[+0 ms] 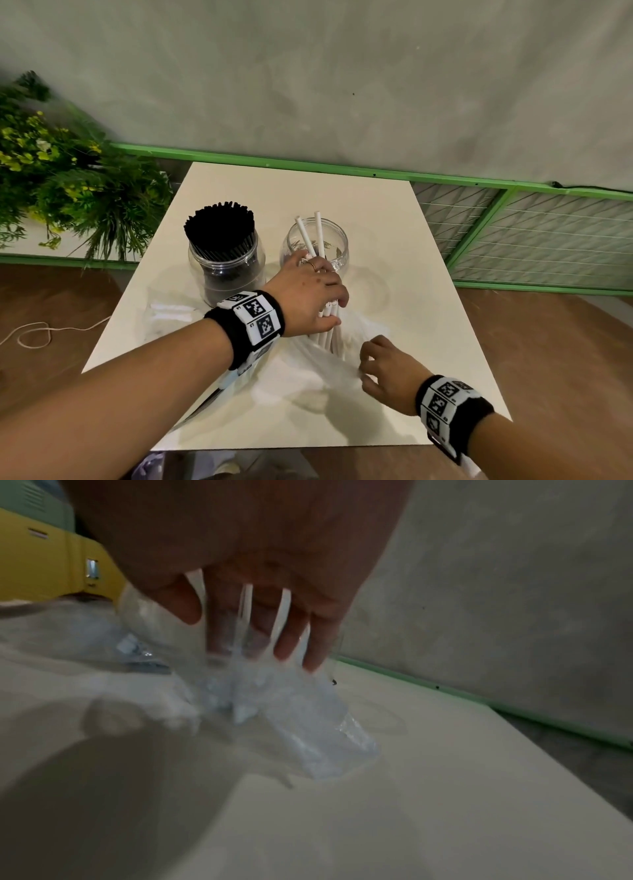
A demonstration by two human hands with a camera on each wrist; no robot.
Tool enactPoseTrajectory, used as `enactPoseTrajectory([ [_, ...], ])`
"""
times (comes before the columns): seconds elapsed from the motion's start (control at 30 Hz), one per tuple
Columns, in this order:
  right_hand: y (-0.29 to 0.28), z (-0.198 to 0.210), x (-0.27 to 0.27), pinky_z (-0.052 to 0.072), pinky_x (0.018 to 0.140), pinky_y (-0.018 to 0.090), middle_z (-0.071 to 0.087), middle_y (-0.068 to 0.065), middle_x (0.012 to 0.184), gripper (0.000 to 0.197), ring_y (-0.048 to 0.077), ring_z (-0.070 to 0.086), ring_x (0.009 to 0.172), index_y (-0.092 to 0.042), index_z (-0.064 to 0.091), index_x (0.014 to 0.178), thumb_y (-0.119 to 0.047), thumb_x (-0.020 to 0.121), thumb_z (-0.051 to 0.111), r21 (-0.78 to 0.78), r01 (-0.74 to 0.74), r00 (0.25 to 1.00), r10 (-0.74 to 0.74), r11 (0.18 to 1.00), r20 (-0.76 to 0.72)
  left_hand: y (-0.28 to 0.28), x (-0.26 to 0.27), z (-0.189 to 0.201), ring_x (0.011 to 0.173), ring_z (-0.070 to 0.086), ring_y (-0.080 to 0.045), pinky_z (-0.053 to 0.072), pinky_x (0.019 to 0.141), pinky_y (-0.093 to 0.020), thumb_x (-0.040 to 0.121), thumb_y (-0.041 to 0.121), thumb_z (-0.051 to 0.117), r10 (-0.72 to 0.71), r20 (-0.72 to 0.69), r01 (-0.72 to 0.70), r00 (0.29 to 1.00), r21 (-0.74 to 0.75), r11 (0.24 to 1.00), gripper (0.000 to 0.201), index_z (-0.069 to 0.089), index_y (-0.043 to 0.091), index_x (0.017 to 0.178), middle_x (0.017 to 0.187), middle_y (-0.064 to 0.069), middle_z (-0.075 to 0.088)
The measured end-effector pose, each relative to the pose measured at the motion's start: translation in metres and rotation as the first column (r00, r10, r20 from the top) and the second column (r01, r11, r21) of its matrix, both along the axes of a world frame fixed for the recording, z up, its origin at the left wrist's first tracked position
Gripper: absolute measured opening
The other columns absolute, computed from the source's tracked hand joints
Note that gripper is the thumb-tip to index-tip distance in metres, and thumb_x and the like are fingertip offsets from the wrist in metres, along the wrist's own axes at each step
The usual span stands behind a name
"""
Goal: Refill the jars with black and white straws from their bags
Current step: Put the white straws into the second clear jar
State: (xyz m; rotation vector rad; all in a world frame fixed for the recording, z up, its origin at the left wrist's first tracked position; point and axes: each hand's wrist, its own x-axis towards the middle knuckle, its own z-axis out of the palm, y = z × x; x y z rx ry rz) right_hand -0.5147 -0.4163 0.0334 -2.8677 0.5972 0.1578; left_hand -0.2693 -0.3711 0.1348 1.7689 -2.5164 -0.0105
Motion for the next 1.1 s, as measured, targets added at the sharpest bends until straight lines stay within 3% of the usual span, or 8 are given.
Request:
enactPoseTrajectory([
  [0.1, -0.002, 0.009, 0.014, 0.037, 0.077, 0.030, 0.061, 0.008, 0.088, 0.057, 0.027, 0.051, 0.088, -0.012, 0.065, 0.092, -0.043, 0.095, 0.017, 0.177, 0.185, 0.978, -0.164, 0.967, -0.129, 0.000, -0.001, 0.000, 0.124, 0.039, -0.012, 0.020, 0.107, -0.049, 0.082, 0.057, 0.049, 0.002, -0.005, -0.002, 1.000, -0.001, 1.000, 0.033, 0.058, 0.038, 0.107, 0.113, 0.019, 0.060],
  [0.23, -0.006, 0.006, 0.030, 0.042, 0.081, 0.031, 0.066, 0.010, 0.105, 0.045, 0.026, 0.058, 0.101, -0.024, 0.048, 0.133, -0.050, 0.096, 0.043, 0.258, 0.451, 0.887, -0.395, 0.854, -0.241, 0.001, -0.001, -0.001, 0.124, 0.040, -0.013, 0.020, 0.107, -0.050, 0.081, 0.057, 0.050, -0.009, -0.007, 0.008, 1.000, -0.008, 1.000, 0.032, 0.059, 0.038, 0.106, 0.113, 0.019, 0.060],
  [0.37, -0.011, -0.007, 0.031, 0.044, 0.076, 0.026, 0.060, 0.003, 0.097, 0.105, 0.021, 0.059, 0.097, -0.019, 0.019, 0.148, -0.052, 0.068, 0.078, 0.347, 0.576, 0.817, -0.517, 0.740, -0.255, 0.004, -0.002, -0.002, 0.122, 0.043, -0.015, 0.022, 0.108, -0.051, 0.080, 0.057, 0.051, -0.026, -0.021, 0.025, 0.999, -0.030, 0.999, 0.032, 0.060, 0.038, 0.103, 0.110, 0.018, 0.061],
  [0.47, -0.015, -0.015, 0.029, 0.044, 0.083, 0.023, 0.055, -0.002, 0.105, 0.118, 0.015, 0.054, 0.098, -0.019, 0.010, 0.150, -0.047, 0.063, 0.084, 0.474, 0.573, 0.810, -0.550, 0.669, -0.203, 0.009, -0.005, -0.006, 0.116, 0.048, -0.016, 0.027, 0.104, -0.054, 0.077, 0.056, 0.053, -0.054, -0.042, 0.051, 0.998, -0.068, 0.996, 0.029, 0.061, 0.037, 0.098, 0.104, 0.019, 0.063],
  [0.6, -0.014, -0.021, 0.026, 0.041, 0.098, 0.029, 0.041, 0.001, 0.129, 0.093, 0.016, 0.045, 0.118, -0.020, 0.028, 0.146, -0.049, 0.072, 0.076, 0.388, 0.557, 0.828, -0.525, 0.735, -0.196, 0.011, -0.006, -0.008, 0.115, 0.049, -0.016, 0.030, 0.103, -0.055, 0.076, 0.055, 0.054, -0.048, -0.047, 0.044, 0.998, -0.081, 0.996, 0.027, 0.061, 0.037, 0.096, 0.102, 0.019, 0.063],
  [0.73, 0.001, -0.016, 0.018, 0.051, 0.077, 0.036, 0.048, -0.004, 0.103, 0.059, 0.022, 0.049, 0.093, -0.026, 0.062, 0.100, -0.056, 0.053, 0.082, -0.061, 0.304, 0.952, -0.305, 0.951, -0.003, 0.011, -0.003, -0.009, 0.115, 0.049, -0.015, 0.028, 0.105, -0.054, 0.077, 0.056, 0.052, -0.026, -0.052, 0.022, 0.998, -0.076, 0.997, 0.029, 0.060, 0.038, 0.098, 0.103, 0.019, 0.063],
  [0.9, 0.011, -0.016, 0.023, 0.051, 0.084, 0.041, 0.043, 0.001, 0.134, 0.100, 0.028, 0.047, 0.115, -0.025, 0.050, 0.120, -0.062, 0.033, 0.083, -0.177, 0.270, 0.960, -0.279, 0.947, -0.028, 0.012, -0.002, -0.011, 0.112, 0.052, -0.016, 0.029, 0.104, -0.051, 0.074, 0.057, 0.046, -0.016, -0.067, 0.009, 0.998, -0.109, 0.994, 0.032, 0.061, 0.038, 0.094, 0.098, 0.019, 0.064],
  [1.1, -0.004, -0.018, 0.024, 0.045, 0.097, 0.035, -0.006, -0.003, 0.155, 0.116, 0.022, 0.026, 0.138, -0.028, 0.005, 0.149, -0.045, 0.064, 0.082, 0.163, 0.479, 0.877, -0.466, 0.862, -0.111, 0.012, -0.002, -0.009, 0.116, 0.048, -0.015, 0.025, 0.106, -0.049, 0.076, 0.057, 0.051, 0.001, -0.050, -0.005, 0.999, -0.073, 0.997, 0.031, 0.062, 0.038, 0.099, 0.103, 0.019, 0.063],
])
